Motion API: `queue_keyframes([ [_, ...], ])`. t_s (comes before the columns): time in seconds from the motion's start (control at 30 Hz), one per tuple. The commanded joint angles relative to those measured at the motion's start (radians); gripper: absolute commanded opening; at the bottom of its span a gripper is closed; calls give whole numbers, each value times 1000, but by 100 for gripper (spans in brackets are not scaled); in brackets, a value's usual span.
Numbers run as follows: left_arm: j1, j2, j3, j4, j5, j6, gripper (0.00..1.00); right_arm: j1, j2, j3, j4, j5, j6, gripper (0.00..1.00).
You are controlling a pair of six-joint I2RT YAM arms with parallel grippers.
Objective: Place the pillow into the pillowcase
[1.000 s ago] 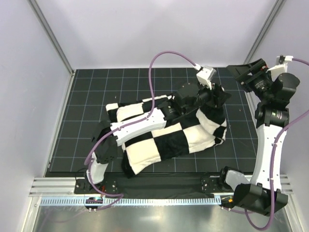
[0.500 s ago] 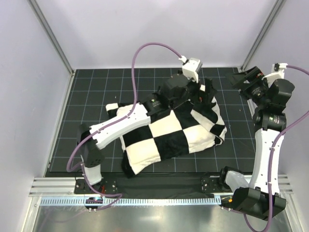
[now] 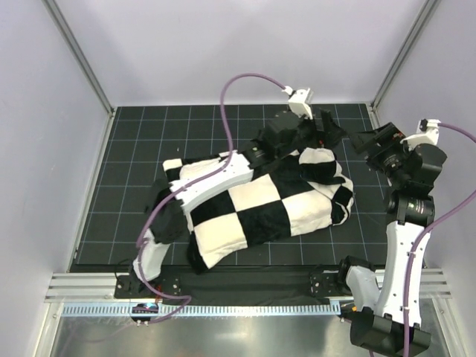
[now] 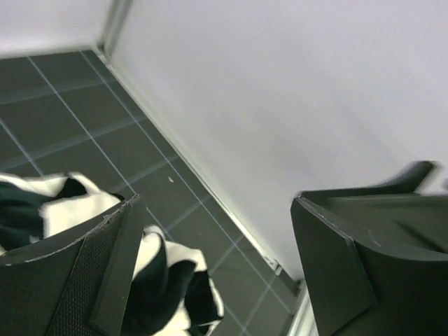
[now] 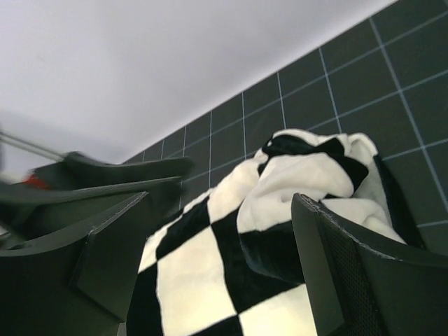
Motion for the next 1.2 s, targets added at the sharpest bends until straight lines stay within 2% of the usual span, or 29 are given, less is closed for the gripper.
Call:
queue_keyframes([
  [0.0, 3, 140, 189, 79, 63, -208, 88, -1, -4, 71, -20, 96, -65, 88],
  [0.07, 3, 193, 279, 1, 63, -223, 91, 0, 15, 82, -38, 99, -76, 88],
  [0.1, 3, 220, 300, -57, 60, -224, 96, 0, 18, 76, -40, 98, -80, 88],
  [0.2, 8, 175, 278, -110, 12, -179, 100, 0, 26, 42, -2, 79, -71, 88],
  [0.37, 62, -28, 36, -156, -84, -128, 100, 0, 67, -11, 73, -58, -4, 88],
  [0.47, 146, -175, -76, -264, -108, -119, 100, 14, 108, -63, 148, -137, 36, 88],
  [0.6, 223, -341, -236, -390, -153, -98, 100, 107, 199, -76, 179, -151, 18, 88],
  [0.77, 296, -512, -412, -524, -193, -75, 100, 320, 335, -4, 71, 8, -111, 88],
  [0.87, 307, -585, -530, -544, -280, -47, 100, 397, 369, 18, 20, 152, -174, 88],
  [0.9, 309, -620, -558, -559, -303, -41, 100, 437, 392, 41, 0, 264, -192, 88],
  [1.0, 333, -658, -649, -636, -366, -38, 100, 471, 455, 93, -84, 389, -254, 88],
  [1.17, 393, -660, -816, -664, -348, -99, 100, 485, 527, 139, -143, 576, -294, 85],
])
